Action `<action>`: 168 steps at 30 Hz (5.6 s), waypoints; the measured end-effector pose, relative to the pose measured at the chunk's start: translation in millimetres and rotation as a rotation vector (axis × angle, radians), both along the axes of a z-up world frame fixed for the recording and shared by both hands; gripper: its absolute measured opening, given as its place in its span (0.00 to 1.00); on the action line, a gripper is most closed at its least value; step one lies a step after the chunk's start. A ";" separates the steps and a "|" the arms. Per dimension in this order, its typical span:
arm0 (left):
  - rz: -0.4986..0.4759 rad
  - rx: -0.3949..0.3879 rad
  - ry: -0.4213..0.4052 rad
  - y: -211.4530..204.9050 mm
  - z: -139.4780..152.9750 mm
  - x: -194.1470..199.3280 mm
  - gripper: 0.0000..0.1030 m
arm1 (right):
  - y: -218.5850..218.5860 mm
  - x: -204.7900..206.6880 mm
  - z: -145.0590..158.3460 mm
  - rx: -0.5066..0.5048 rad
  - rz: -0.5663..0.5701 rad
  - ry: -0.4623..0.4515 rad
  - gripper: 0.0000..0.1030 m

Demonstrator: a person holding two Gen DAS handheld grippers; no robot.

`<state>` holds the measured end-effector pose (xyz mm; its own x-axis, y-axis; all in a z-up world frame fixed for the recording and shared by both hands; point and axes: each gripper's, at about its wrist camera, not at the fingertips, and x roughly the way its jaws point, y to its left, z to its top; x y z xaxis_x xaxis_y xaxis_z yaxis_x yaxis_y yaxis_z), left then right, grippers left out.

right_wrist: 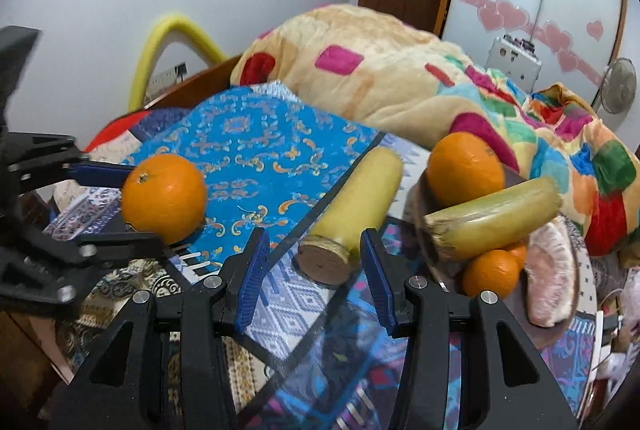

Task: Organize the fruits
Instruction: 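Grasp the large stickered orange with the left tool while the right tool approaches the second yellow vegetable, then grasp the yellow vegetable by its end with the right tool and lift it upright, then carry the yellow vegetable to the plate with the right tool and lay it down, then lower the large orange onto the plate with the left tool and release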

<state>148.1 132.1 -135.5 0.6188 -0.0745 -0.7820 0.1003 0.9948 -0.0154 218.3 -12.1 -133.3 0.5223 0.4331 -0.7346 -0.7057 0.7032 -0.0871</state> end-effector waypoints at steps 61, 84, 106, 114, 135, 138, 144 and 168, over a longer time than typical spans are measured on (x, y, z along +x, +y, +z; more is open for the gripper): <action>0.041 -0.052 -0.021 -13.6 12.8 -37.1 0.77 | -47.7 -52.3 7.4 -0.076 0.049 0.067 0.38; -0.020 -0.017 -0.060 -69.9 27.2 0.6 0.63 | -123.3 -33.0 62.0 0.162 -0.077 0.018 0.34; -0.082 -0.057 -0.147 -121.6 55.9 41.8 0.63 | -155.8 15.3 77.1 0.202 -0.156 -0.026 0.34; -0.064 -0.056 -0.150 -112.1 52.4 51.4 0.63 | -134.9 57.3 54.6 0.204 -0.182 0.014 0.35; -0.095 -0.067 -0.156 -149.2 68.7 81.7 0.63 | -176.2 47.0 45.0 0.144 -0.228 -0.049 0.42; -0.101 -0.069 -0.156 -158.6 72.9 92.5 0.63 | -184.6 48.0 45.8 0.162 -0.232 -0.046 0.42; -0.096 -0.059 -0.170 -169.7 83.5 121.3 0.63 | -194.7 54.2 43.5 0.183 -0.233 -0.046 0.42; 0.005 -0.030 -0.039 -169.3 40.5 238.8 0.63 | -186.5 94.2 36.3 0.182 -0.206 -0.082 0.42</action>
